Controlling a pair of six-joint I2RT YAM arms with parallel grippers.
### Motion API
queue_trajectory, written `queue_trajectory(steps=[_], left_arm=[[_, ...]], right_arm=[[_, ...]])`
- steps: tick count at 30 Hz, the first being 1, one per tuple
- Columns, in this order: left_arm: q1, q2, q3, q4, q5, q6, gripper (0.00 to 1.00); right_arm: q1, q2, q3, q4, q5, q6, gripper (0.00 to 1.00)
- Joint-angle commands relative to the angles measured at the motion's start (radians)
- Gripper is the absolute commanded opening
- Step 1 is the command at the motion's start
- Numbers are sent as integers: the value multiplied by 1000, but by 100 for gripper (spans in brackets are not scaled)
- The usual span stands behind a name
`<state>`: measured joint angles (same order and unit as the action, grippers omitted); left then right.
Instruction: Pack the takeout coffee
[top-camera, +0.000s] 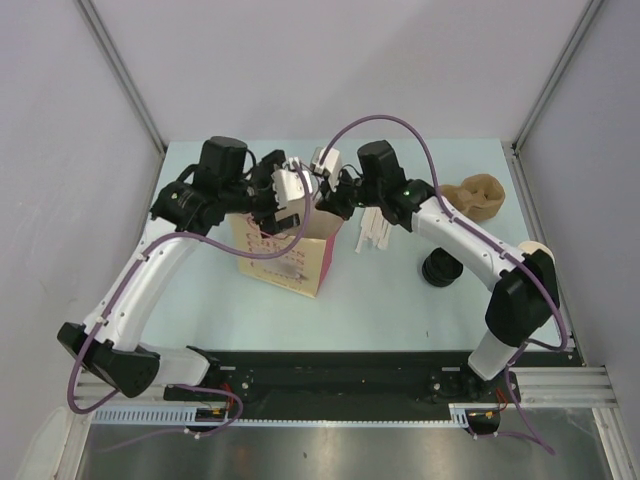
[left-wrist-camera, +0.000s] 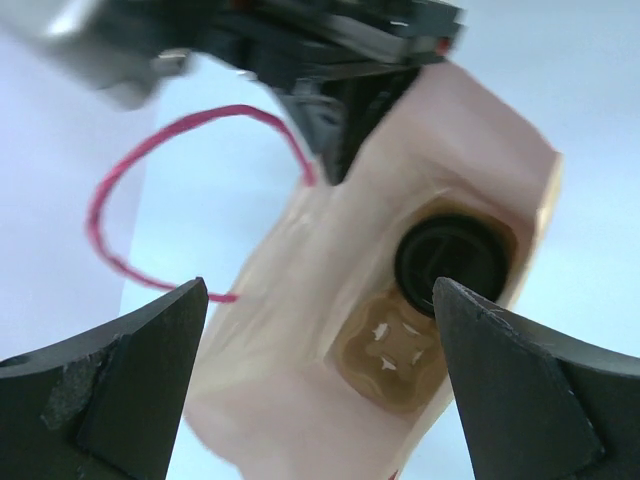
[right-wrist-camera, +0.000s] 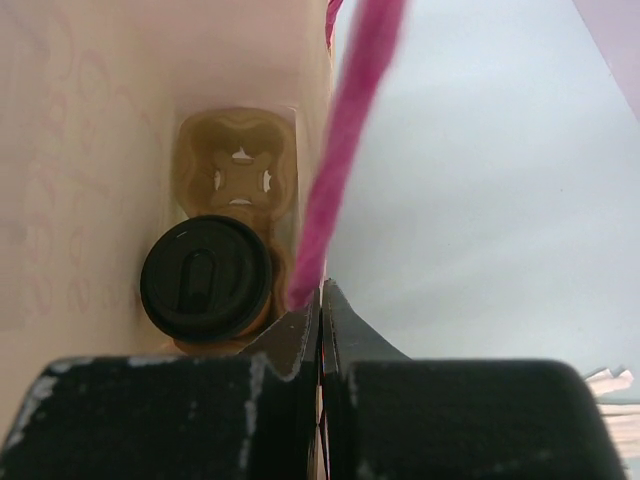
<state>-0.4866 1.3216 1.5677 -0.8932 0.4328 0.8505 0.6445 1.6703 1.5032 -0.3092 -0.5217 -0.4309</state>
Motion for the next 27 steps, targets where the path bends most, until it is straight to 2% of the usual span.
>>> queue_trajectory(steps=[1, 4, 6, 12, 15, 16, 21, 27], left_arm=[[39, -55, -6, 169, -22, -166, 99], [60, -48, -1, 215, -63, -278, 99], [62, -42, -8, 238, -138, -339, 98], [63, -76, -96, 361, -264, -459, 98], [68, -94, -120, 462, -343, -586, 99], [72, -91, -95, 467, -344, -650, 100], [85, -42, 43, 428, -322, -772, 99], [118, -13, 132, 416, -471, -844, 99]], right_arm=[[-5, 28, 66, -70, 3, -32, 0], [-6, 46, 97, -77, 6, -37, 0], [-8, 57, 115, -83, 5, -37, 0], [-8, 69, 129, -87, 3, -46, 0], [-19, 74, 137, -87, 0, -55, 0], [-20, 75, 149, -88, -4, -55, 0], [-40, 103, 201, -107, -12, -54, 0], [-52, 118, 247, -117, -11, -66, 0]])
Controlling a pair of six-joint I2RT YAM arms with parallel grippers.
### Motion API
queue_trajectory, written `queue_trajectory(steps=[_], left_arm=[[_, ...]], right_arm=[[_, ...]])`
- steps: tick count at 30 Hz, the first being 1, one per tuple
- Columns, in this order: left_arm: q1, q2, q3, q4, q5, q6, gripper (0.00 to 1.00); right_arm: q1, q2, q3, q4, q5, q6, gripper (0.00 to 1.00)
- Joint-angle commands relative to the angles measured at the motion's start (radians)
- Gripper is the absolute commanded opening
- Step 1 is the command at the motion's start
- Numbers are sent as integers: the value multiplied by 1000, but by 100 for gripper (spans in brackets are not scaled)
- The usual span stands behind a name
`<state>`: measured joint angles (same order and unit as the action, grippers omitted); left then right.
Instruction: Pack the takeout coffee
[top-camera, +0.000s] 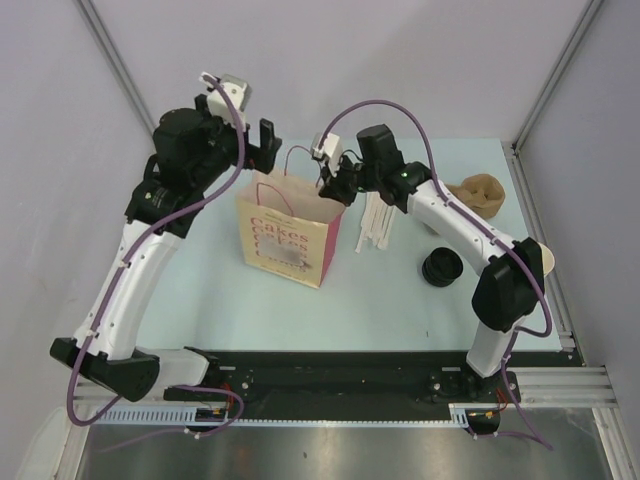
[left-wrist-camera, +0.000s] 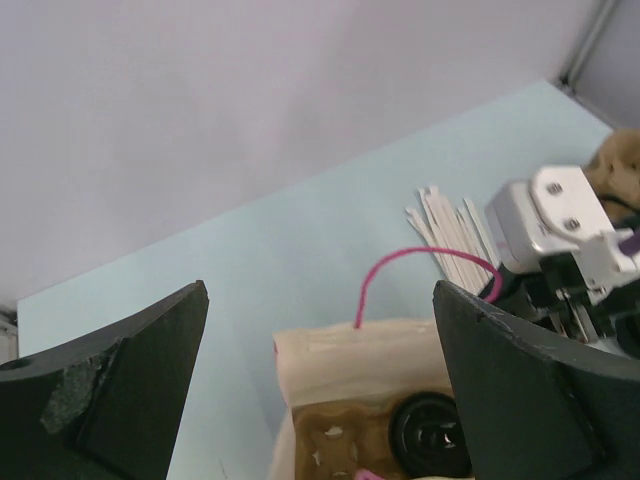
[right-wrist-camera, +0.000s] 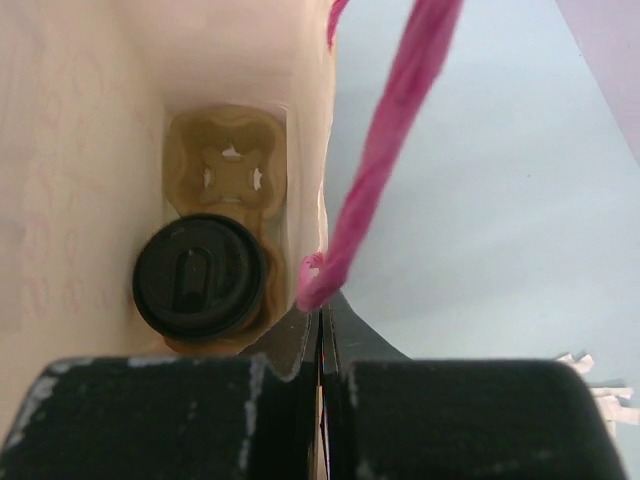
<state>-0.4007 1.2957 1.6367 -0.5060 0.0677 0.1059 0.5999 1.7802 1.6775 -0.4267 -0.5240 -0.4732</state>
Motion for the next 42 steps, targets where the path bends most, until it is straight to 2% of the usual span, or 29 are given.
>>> queue_trajectory(steps=[1, 11, 13, 20, 22, 24, 30, 36, 42], left_arm=[[46, 8, 61, 32, -103, -124, 99], [95, -33, 2, 32, -103, -138, 100], [111, -36, -12, 21, -101, -146, 100], [207, -36, -58, -9, -28, -212, 99], [235, -33, -74, -15, -3, -221, 99], [259, -26, -84, -31, 10, -230, 99], [312, -10, -101, -48, 50, -242, 99], [373, -1, -100, -57, 87, -267, 99], [398, -27, -133, -51, 107, -291, 100]], right_arm=[[-8, 13, 79, -3, -7, -22, 0], [-14, 50, 128, -15, 36, -36, 0], [-12, 54, 145, -23, 48, -30, 12], [-14, 62, 182, -46, 48, -2, 27], [-12, 56, 191, -44, 48, 10, 37], [-12, 50, 202, -47, 45, 24, 40], [-15, 33, 287, -60, 47, 77, 61], [-75, -19, 408, -72, 55, 231, 71], [-198, -110, 351, -104, 139, 332, 76]])
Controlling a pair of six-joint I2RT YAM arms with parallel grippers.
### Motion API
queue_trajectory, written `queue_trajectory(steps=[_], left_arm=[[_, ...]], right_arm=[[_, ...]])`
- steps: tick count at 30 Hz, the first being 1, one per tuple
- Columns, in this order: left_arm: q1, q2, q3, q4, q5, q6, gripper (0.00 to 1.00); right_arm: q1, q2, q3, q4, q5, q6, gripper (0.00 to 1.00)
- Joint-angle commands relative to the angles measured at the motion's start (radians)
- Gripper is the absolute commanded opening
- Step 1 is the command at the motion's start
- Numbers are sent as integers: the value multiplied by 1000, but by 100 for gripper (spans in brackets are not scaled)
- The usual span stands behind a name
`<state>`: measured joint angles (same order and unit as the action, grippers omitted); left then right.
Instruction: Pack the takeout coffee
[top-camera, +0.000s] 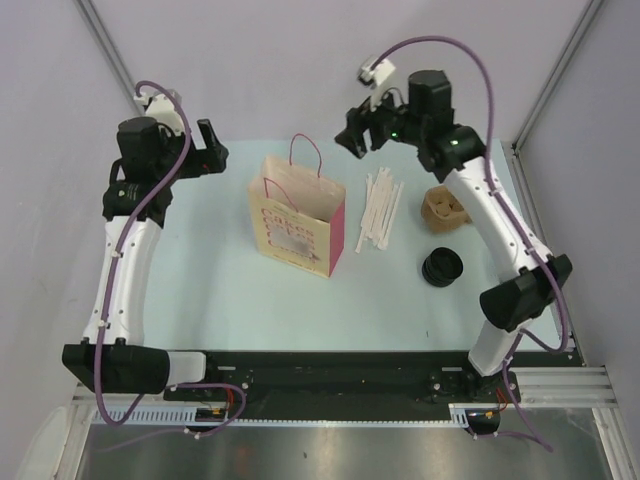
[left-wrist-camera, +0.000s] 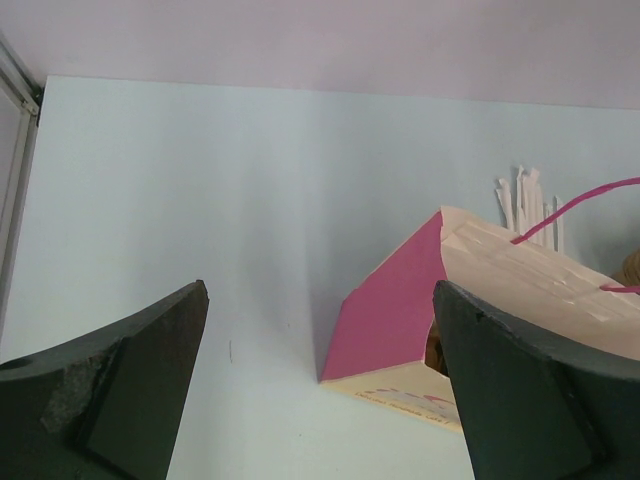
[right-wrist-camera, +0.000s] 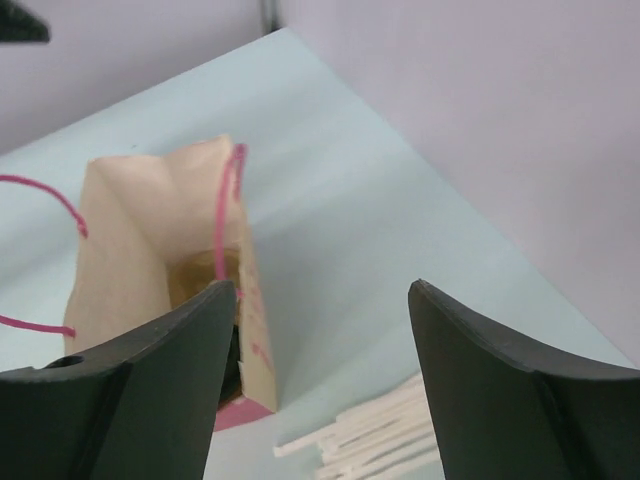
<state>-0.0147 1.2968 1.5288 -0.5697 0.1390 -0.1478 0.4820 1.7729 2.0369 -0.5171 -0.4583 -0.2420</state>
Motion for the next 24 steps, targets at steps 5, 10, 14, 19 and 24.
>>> queue_trajectory(steps=[5, 10, 14, 19, 24], left_arm=[[51, -54, -73, 45, 31, -61, 99], [65, -64, -111, 71, 40, -84, 100], [71, -64, -124, 71, 36, -79, 100], [79, -59, -121, 62, 37, -72, 99], [79, -45, -119, 65, 42, -75, 100]], right_arm=[[-146, -119, -161, -87, 290, 197, 68], [-161, 34, -173, -227, 457, 270, 42], [-160, 118, -205, -230, 523, 352, 31], [-161, 215, -236, -202, 593, 457, 30], [-166, 292, -228, -196, 623, 524, 27]])
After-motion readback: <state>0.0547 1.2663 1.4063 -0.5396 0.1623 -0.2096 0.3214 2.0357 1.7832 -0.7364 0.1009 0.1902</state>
